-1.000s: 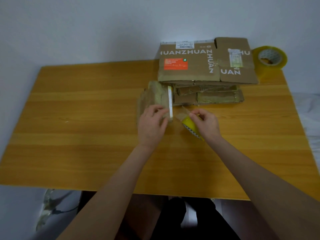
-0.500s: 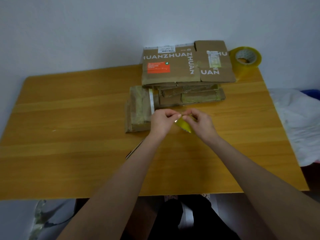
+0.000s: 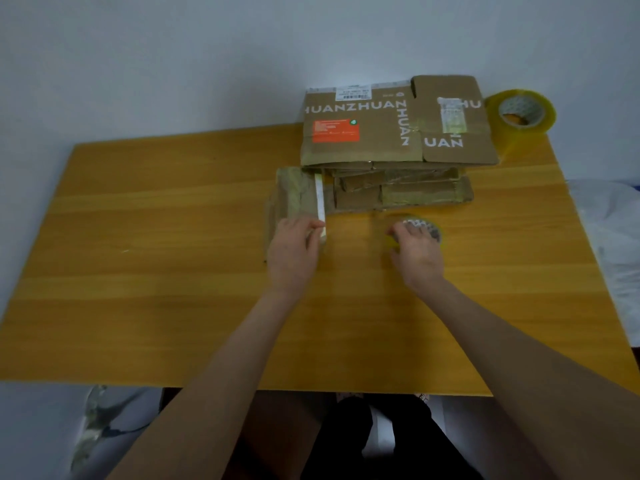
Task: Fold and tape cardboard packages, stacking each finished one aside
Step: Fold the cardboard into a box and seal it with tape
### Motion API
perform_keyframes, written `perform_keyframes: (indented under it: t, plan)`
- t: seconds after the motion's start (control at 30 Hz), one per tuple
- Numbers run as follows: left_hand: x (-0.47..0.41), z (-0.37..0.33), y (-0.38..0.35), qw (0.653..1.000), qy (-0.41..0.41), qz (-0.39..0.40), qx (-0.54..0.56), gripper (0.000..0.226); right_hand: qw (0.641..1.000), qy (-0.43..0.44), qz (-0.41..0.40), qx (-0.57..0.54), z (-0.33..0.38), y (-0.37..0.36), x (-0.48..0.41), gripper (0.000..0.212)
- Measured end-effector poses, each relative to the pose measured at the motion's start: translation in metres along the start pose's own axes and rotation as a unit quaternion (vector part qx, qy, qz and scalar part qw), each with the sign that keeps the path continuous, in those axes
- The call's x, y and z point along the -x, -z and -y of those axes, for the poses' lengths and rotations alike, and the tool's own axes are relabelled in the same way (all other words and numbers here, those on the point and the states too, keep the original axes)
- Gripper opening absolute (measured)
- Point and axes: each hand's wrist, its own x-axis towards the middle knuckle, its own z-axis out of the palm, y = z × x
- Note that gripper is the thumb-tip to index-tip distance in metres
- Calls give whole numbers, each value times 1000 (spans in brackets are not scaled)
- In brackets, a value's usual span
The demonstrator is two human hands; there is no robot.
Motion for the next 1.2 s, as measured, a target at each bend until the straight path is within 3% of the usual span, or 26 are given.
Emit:
perform_keyframes:
  t: [0.07,0.13,0.27,0.47,0.6,0.73,0.9,1.1,1.2]
  plan:
    - [10,26,10,998,21,-53,7,21,999,28,-44,-12,13,-2,-2,28]
    - [20,39,10,998,59,-33,11,33,992,58,-62,-92,41,-5,-1,32]
    - [27,37,-1,994,81,66,10,52,977,74,45,-197,107,-24,4,48]
    - [19,60,-1,975,198,95,38,61,962,60,45,-263,139,-42,1,53]
    - [12,79,0,973,203,103,44,67,979,44,74,-185,133,-34,-20,52]
    - [6,93,-1,974,189,123,-5,64,987,68,67,-130,121,-32,-32,21]
    - [1,96,0,978,150,131,-62,50,992,100,51,-59,123,-31,-33,21]
    - [-8,88,4,968,167,167,-91,66,992,111,56,11,136,-21,-33,28]
    - [-11,90,3,966,169,168,-97,57,992,114,51,18,137,-20,-35,21]
